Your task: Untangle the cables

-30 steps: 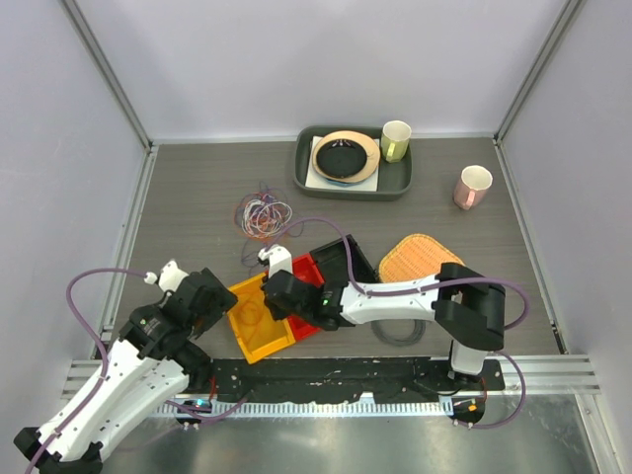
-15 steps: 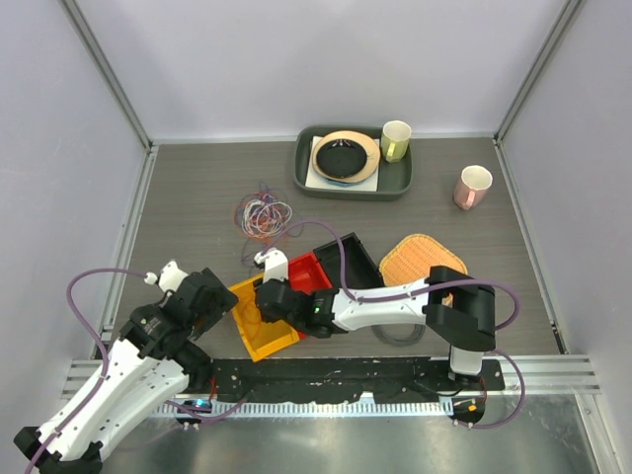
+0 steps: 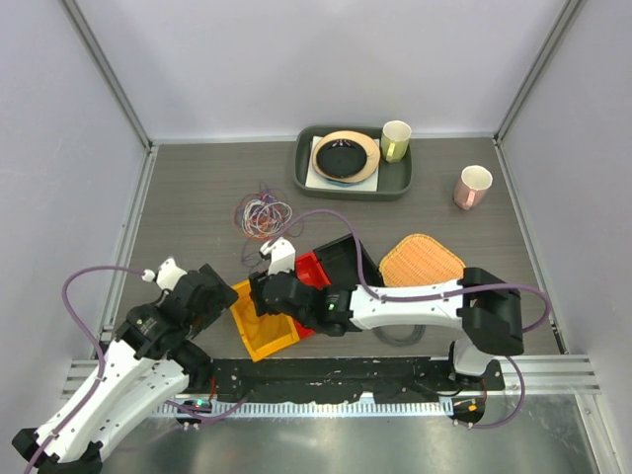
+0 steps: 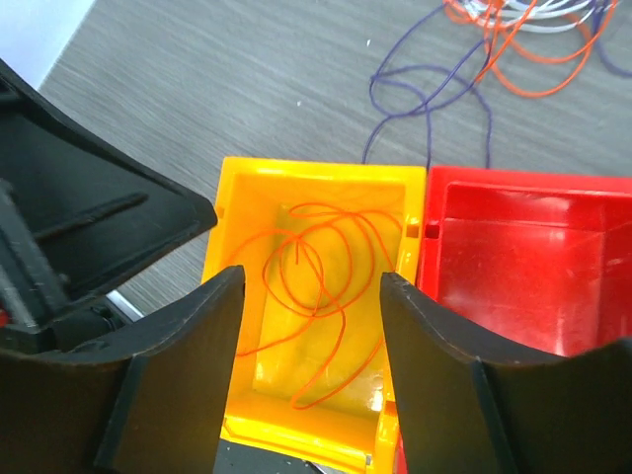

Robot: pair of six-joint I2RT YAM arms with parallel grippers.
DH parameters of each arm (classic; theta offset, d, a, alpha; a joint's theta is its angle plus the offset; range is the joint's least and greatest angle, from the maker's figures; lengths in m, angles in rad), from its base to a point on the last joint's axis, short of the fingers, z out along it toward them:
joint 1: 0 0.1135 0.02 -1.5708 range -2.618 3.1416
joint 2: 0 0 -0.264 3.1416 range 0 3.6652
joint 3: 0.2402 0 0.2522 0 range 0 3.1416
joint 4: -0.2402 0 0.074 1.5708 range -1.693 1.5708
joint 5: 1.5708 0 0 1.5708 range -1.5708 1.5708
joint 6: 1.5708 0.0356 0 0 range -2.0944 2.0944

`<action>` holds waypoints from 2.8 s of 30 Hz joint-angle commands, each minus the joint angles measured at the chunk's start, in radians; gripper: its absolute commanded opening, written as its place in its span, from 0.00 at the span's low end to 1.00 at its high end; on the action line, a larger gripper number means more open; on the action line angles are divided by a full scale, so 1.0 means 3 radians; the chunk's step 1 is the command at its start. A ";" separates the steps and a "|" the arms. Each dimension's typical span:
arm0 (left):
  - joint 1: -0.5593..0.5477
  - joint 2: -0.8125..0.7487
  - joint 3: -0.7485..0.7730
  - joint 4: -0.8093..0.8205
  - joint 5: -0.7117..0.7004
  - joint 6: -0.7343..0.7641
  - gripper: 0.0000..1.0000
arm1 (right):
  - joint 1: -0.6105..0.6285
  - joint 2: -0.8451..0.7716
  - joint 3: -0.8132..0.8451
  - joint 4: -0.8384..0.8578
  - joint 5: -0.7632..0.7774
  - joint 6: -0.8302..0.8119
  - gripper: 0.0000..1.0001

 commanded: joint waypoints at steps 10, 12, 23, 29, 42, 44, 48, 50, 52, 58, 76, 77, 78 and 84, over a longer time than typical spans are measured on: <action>0.0055 0.0688 0.0463 0.0750 -0.0276 0.0550 1.00 | -0.0103 -0.0967 -0.0313 -0.0152 0.0621 -0.0224 0.93; 0.0243 0.0898 0.0570 0.1067 -0.0220 0.0790 1.00 | -0.0169 -0.1228 -0.0436 -0.0208 0.0653 -0.0224 0.93; 0.1910 0.2892 0.0759 0.3302 0.1901 0.1726 0.98 | -0.0773 -0.2282 -0.1178 -0.0065 0.0668 -0.0122 0.93; 0.2218 0.3926 0.1220 0.3548 0.2714 0.1860 0.76 | -0.0804 -0.2415 -0.1239 -0.0060 0.0842 -0.0147 0.92; 0.2233 0.3999 0.1225 0.3550 0.2541 0.1732 0.00 | -0.0824 -0.2221 -0.1158 -0.0080 0.0806 -0.0234 0.91; 0.2228 0.3688 0.1235 0.3447 0.2485 0.1758 0.00 | -0.0824 -0.2216 -0.1152 -0.0055 0.0791 -0.0315 0.91; 0.2223 0.3063 0.1281 0.3238 0.2434 0.1651 0.00 | -0.0834 -0.2109 -0.1153 0.0282 0.0506 -0.0887 0.91; 0.2213 0.2838 0.1342 0.3207 0.2408 0.1442 0.00 | -0.0839 -0.2006 -0.1122 0.0527 0.0251 -0.1321 0.92; 0.2167 0.2628 0.1419 0.3186 0.2469 0.1374 0.00 | -0.0845 -0.1782 -0.1015 0.0645 0.0117 -0.1644 0.91; 0.1977 0.2367 0.2058 0.2782 0.2433 0.1389 0.00 | -0.0962 -0.1377 -0.0575 0.0803 -0.0608 -0.2187 0.91; 0.1727 0.1789 0.2912 0.2250 0.2388 0.1292 0.00 | -0.1407 -0.0155 0.0284 0.1085 -0.2199 -0.2229 0.90; 0.1727 0.1744 0.2907 0.2235 0.2393 0.1282 0.00 | -0.1448 -0.0104 0.0355 0.1095 -0.2296 -0.2239 0.90; 0.1727 0.1672 0.2897 0.2240 0.2363 0.1282 0.00 | -0.1463 -0.0038 0.0371 0.1202 -0.2409 -0.2239 0.90; 0.1727 0.1549 0.2907 0.2148 0.2240 0.1282 0.00 | -0.1504 0.0540 0.0749 0.1448 -0.2405 -0.2234 0.88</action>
